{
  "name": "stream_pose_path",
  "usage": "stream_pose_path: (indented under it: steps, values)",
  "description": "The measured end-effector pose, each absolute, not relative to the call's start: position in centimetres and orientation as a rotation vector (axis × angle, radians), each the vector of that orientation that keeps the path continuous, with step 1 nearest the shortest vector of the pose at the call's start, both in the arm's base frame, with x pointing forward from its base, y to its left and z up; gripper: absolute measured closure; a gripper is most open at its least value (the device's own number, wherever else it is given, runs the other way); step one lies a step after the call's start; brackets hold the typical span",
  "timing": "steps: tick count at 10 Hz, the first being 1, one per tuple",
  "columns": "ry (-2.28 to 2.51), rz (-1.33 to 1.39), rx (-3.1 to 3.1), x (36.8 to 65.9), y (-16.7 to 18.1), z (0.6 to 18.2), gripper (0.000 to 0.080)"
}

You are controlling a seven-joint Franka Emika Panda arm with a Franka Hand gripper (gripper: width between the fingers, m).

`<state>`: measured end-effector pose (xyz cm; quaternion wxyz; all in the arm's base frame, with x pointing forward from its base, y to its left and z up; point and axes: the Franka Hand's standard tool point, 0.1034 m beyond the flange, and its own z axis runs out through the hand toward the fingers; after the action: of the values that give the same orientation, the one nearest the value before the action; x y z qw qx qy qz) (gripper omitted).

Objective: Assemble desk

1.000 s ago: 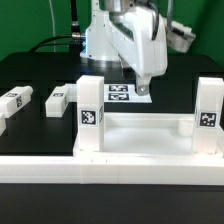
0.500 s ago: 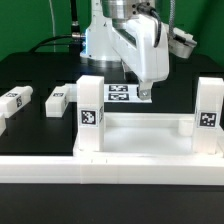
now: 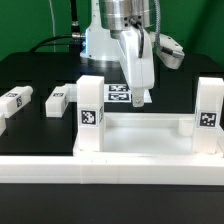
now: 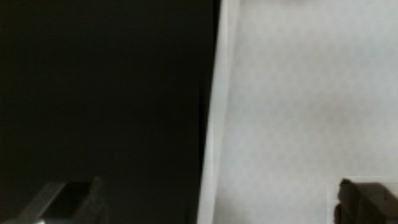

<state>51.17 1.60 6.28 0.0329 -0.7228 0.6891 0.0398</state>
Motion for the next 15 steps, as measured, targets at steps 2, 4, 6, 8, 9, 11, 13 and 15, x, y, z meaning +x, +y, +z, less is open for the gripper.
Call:
stream_pose_path:
  steps: [2,4,6,8,9,11,13,15]
  values:
    - [2.12,0.122,-2.228,51.1,1.7,6.1,0.0151]
    - [2.131,0.144,-2.25,50.3,1.7,4.7,0.0151]
    - [2.142,0.16,-2.262,49.8,1.6,3.7,0.0151]
    - [2.155,0.172,-2.274,49.7,1.2,2.5,0.0151]
    - [2.155,0.172,-2.28,49.9,1.2,2.1,0.0151]
    - [2.158,0.176,-2.288,49.9,1.1,1.5,0.0151]
    - [2.143,0.178,-2.304,49.9,1.1,1.4,0.0268]
    - [2.126,0.177,-2.318,49.9,1.0,1.4,0.0597]
